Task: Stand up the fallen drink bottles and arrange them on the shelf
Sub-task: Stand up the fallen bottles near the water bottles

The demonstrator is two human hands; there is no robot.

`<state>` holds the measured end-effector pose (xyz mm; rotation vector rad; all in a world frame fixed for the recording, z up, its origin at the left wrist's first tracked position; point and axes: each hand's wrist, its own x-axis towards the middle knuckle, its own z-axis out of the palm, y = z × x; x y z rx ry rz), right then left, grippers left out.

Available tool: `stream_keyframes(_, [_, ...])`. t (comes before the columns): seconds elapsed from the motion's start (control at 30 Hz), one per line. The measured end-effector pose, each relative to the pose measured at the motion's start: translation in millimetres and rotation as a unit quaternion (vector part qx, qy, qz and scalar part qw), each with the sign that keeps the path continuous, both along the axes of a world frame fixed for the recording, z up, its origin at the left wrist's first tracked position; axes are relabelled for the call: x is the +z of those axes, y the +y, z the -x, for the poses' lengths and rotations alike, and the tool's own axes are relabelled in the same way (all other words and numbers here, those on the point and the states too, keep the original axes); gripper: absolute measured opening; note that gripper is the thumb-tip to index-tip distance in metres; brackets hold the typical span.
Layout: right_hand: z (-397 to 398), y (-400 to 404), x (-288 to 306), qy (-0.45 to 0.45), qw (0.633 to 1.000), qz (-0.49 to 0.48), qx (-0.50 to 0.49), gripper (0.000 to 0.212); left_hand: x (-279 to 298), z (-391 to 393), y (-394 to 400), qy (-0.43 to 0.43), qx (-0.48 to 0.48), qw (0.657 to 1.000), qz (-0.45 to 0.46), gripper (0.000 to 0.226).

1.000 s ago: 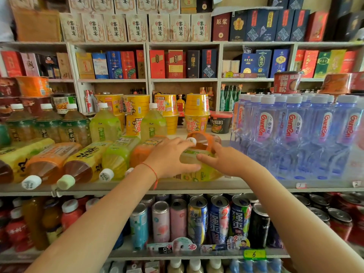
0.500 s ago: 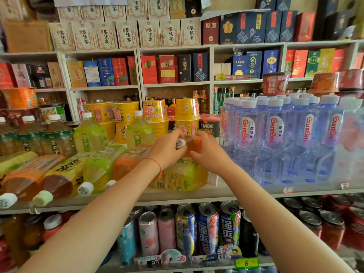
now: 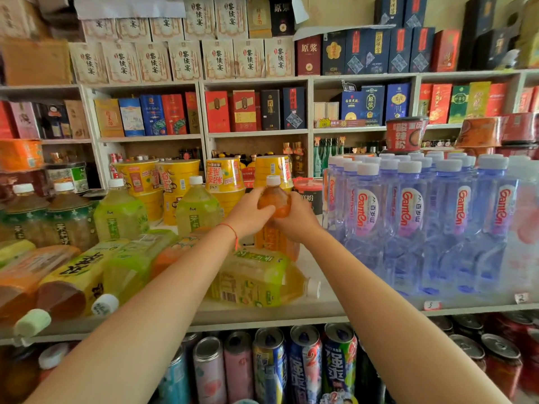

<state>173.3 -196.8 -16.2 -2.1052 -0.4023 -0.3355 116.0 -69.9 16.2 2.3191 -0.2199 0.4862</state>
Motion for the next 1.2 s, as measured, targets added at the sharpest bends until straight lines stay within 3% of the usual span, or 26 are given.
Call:
stream_keyframes(0.17, [-4, 2, -2, 0.002, 1.000, -0.003, -0.010, 0.061, -15, 3, 4, 0.025, -0.029, 0.998, 0.051, 0.062])
stream_keyframes(0.4, [30, -4, 4, -0.065, 0.987, 0.120, -0.087, 0.048, -22, 10, 10, 0.072, -0.095, 0.983, 0.139, 0.057])
stream_keyframes(0.43, [41, -6, 5, -0.078, 0.983, 0.130, -0.101, 0.045, -23, 15, 14, 0.084, -0.100, 0.984, 0.117, 0.056])
stream_keyframes(0.53, [76, -13, 7, -0.074, 0.975, 0.196, -0.075, 0.041, -25, 25, 29, 0.058, -0.035, 0.995, -0.071, 0.047])
stream_keyframes(0.57, [86, -13, 5, -0.028, 0.971, 0.236, -0.034, 0.049, -27, 31, 34, 0.039, -0.016, 0.993, -0.107, 0.040])
stream_keyframes(0.63, [103, -14, 0, 0.086, 0.940, 0.326, 0.048, 0.086, -35, 45, 40, 0.003, -0.004, 0.989, -0.148, 0.028])
stream_keyframes(0.7, [114, -14, -8, 0.147, 0.914, 0.369, 0.081, 0.115, -45, 61, 42, -0.021, -0.002, 0.978, -0.205, 0.029])
stream_keyframes(0.8, [116, -16, -14, 0.144, 0.912, 0.376, 0.078, 0.125, -52, 79, 43, -0.006, -0.045, 0.977, -0.207, 0.038])
stream_keyframes(0.87, [113, -21, -11, 0.137, 0.913, 0.376, 0.075, 0.127, -55, 88, 46, 0.022, -0.074, 0.974, -0.212, 0.061])
stream_keyframes(0.97, [117, -36, 8, 0.103, 0.938, 0.325, 0.063, 0.114, -63, 97, 49, -0.013, -0.056, 0.958, -0.280, 0.101])
stream_keyframes(1.03, [122, -41, 26, 0.074, 0.962, 0.258, 0.058, 0.089, -71, 97, 44, -0.041, -0.017, 0.964, -0.261, 0.115])
stream_keyframes(1.1, [124, -33, 37, 0.020, 0.979, 0.195, 0.047, 0.065, -77, 96, 37, -0.080, 0.018, 0.979, -0.184, 0.115])
stream_keyframes(1.2, [122, -10, 41, -0.069, 0.992, 0.103, 0.012, 0.043, -77, 89, 32, -0.126, 0.053, 0.988, -0.074, 0.091])
